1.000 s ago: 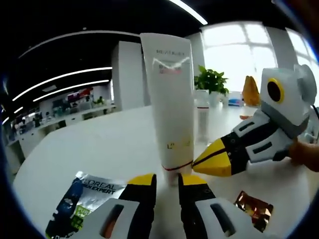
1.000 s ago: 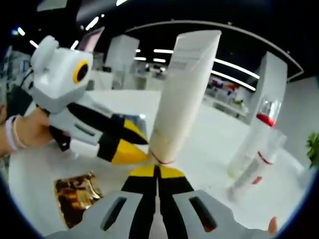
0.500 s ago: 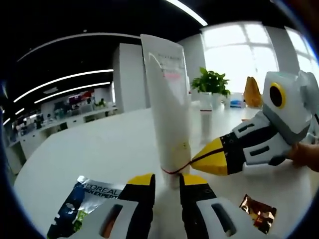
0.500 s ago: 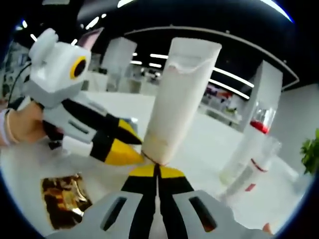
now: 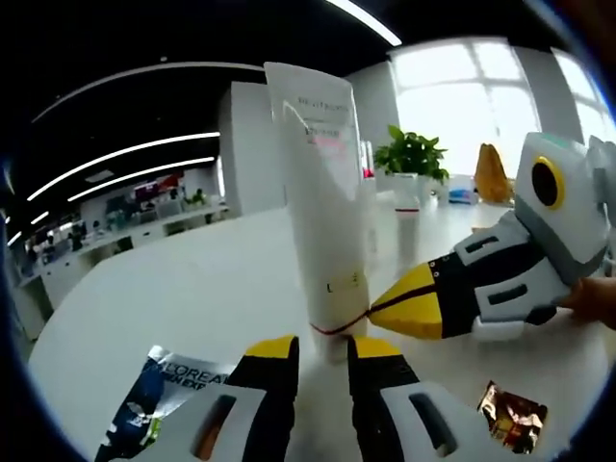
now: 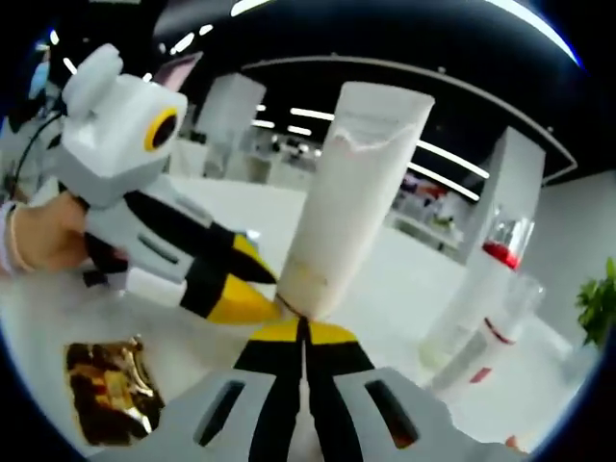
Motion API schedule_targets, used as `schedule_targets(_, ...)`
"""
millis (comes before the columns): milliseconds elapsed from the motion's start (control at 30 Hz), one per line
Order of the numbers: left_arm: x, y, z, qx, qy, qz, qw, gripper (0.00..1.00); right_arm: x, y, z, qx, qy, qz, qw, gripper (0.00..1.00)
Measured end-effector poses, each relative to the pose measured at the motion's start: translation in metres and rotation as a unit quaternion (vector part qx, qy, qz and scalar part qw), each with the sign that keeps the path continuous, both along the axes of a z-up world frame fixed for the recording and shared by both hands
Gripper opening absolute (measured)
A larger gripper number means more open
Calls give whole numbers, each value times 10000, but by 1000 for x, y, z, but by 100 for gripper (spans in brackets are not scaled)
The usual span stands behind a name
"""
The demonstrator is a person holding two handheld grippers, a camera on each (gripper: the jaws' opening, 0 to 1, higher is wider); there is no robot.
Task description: Arrange the skincare products in the storage area until every visible bottle or jar stands upright without overlapping.
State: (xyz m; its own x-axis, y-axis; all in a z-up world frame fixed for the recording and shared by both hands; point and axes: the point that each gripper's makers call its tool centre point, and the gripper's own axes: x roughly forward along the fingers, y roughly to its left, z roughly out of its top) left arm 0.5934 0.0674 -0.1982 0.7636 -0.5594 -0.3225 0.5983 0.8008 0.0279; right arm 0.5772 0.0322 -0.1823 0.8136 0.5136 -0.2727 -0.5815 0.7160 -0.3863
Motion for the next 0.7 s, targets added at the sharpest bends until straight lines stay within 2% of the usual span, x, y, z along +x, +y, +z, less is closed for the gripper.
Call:
schedule_targets(100,0,-1,-2,12,49,-12,10000,20,-2,1,1,-39,10,63,10000,0)
schedule_targets(167,-1,-4,0,-106,105,-61,9999,20,-9,2,13,22,-55,147,9999,0)
schedule_targets(300,-1,-9,-2,-316,268,-157,9990,22,-20,-7,57,918,-490,245,9943,0)
schedule_targets(333,-2,-11,-3,-456,425,-128,9980,23,-21,-11,64,1045,-575,238,9926,0)
schedule_targets(400,0,-11,-3,-545,493,-160,9972,23,-20,-28,87,1628,-853,99,9829,0)
schedule_targets(500,-1,-11,-2,-553,519,-150,9970,24,-19,-48,106,2202,-986,-91,9704,0)
schedule_targets(533,1,-11,-2,-540,540,-156,9970,24,-19,-57,114,2422,-1084,-174,9640,0)
schedule_targets(600,4,-12,-3,-547,582,-144,9967,23,-20,-68,122,2626,-1208,-275,9569,0)
schedule_targets(700,9,-14,-9,-449,690,-135,9965,21,-23,-76,128,2762,-1286,-334,9519,0)
